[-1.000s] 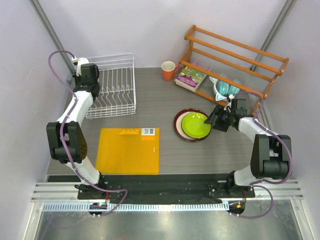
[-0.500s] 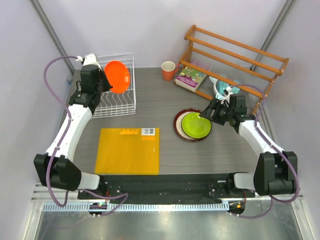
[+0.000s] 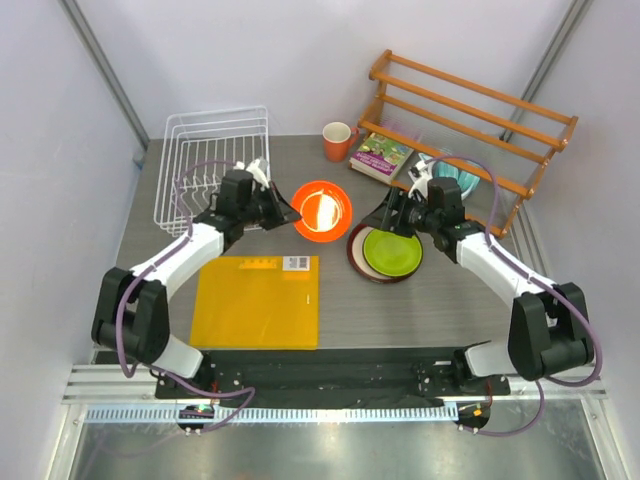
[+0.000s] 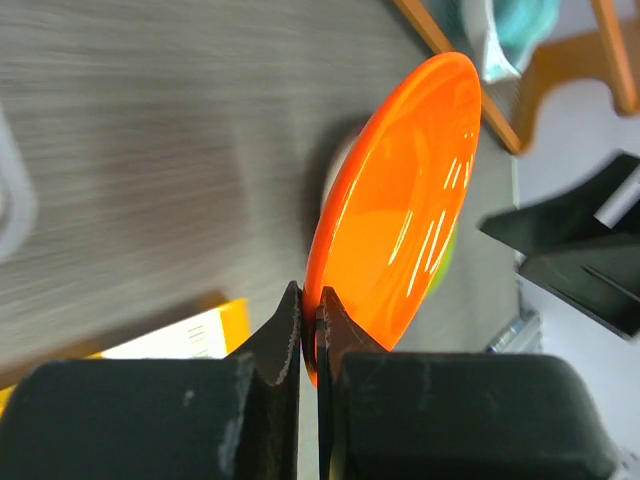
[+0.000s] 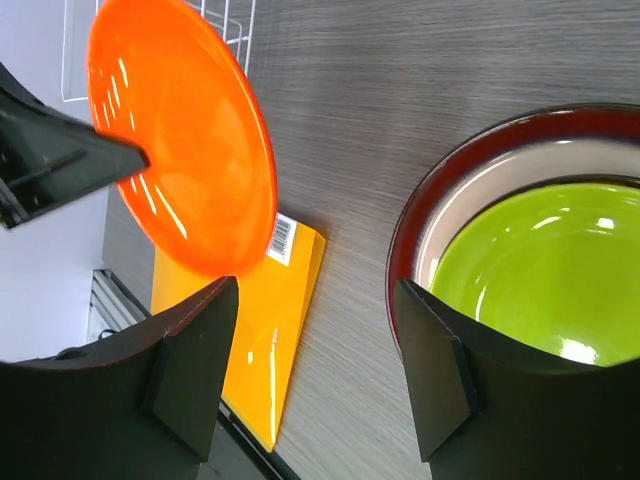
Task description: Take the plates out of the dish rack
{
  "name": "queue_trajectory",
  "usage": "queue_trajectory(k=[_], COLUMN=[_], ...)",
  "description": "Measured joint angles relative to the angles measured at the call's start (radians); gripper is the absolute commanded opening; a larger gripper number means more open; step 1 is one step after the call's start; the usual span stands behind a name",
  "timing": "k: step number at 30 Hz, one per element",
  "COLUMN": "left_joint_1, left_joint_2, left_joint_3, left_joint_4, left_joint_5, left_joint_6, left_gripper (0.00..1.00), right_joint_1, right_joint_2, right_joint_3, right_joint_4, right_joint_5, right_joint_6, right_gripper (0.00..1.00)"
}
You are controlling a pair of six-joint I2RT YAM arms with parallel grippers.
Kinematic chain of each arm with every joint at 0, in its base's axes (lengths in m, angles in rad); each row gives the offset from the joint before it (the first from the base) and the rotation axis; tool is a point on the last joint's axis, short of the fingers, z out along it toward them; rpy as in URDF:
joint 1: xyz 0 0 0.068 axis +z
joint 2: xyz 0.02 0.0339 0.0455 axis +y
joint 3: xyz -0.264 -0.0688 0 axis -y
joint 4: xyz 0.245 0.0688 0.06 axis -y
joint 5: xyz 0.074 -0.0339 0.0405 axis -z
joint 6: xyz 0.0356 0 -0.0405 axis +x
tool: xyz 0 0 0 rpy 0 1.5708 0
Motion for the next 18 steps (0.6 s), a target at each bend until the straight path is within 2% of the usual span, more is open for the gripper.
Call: queue_trajectory(k=[7, 8, 13, 16, 18], left_joint_1=[-0.061, -0.066, -0.088, -0.104, -0.114], left_joint_2=[0.005, 0.005, 0.025, 0.042, 0.053], left_joint_3=[-0.046, -0.046, -0.047, -0.046, -0.046], left_joint_4=[0.136, 0.144, 0.176, 0.188, 0.191], left_joint_5=[0.069, 0.071, 0.076, 0.085, 0.084], left_joint_6=[-0.078, -0.081, -0.092, -0.102, -0.105], left_gripper=[0.00, 0.00, 0.00, 0.00, 0.00], right_joint_1=[0.013, 0.013, 0.016, 0.020, 0.021], right_joint_2=[0.078, 0.087, 0.104, 0.115, 0.118], right_joint_3=[0.000, 0.000, 0.000, 0.000, 0.000], right_joint_4=[0.076, 0.086, 0.131, 0.155, 0.159], right_joint_5=[-0.033, -0.040, -0.067, -0.086, -0.097], right_joint_6=[0.026, 0.031, 0.046, 0.055, 0.058], right_gripper=[0.67, 0.59, 0.52, 0.34, 0.11])
